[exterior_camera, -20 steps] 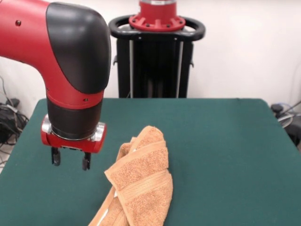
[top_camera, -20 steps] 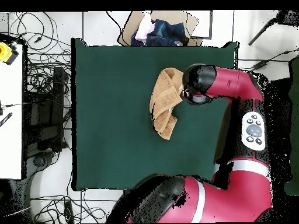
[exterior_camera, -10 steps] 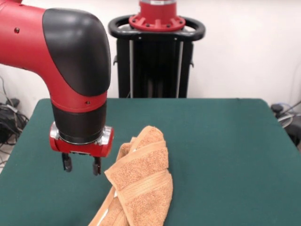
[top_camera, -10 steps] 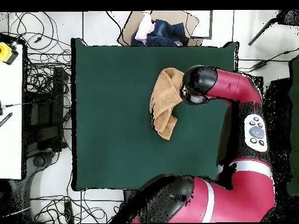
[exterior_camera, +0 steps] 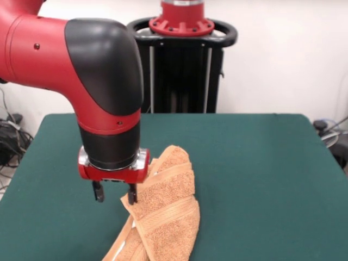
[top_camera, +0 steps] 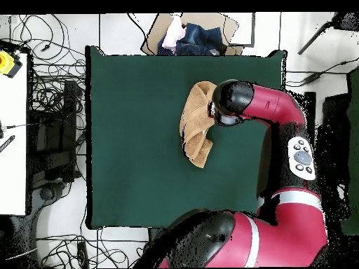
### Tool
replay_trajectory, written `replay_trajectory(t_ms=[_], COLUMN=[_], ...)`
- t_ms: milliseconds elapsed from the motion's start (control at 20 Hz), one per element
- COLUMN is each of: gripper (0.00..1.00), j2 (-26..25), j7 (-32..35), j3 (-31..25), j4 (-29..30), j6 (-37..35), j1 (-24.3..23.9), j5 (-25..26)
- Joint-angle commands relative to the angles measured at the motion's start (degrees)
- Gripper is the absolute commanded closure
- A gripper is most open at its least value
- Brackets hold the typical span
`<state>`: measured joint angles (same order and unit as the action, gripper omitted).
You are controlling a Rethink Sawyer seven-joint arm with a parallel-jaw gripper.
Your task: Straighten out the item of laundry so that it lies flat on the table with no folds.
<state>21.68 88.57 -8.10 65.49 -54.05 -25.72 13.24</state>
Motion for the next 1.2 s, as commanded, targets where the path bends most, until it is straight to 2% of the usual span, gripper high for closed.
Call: replay_trajectory(t_ms=[50,650,1000,1200], gripper=[0.00,0.00,0.00,0.00], j2=[-0.13,-1.02,-4.70,-4.18], j7=[-0.28,0.54,2.83,3.51], j3=[-6.92,-6.11,-4.76,-3.77], j4=[7.02,6.48,-0.22,-0.63], j6=[4.67,5.48,2.22,0.75], j1=[-1.10,-0.61,1.21,2.02], j5=[-2.39,-1.77,-1.63,-1.36])
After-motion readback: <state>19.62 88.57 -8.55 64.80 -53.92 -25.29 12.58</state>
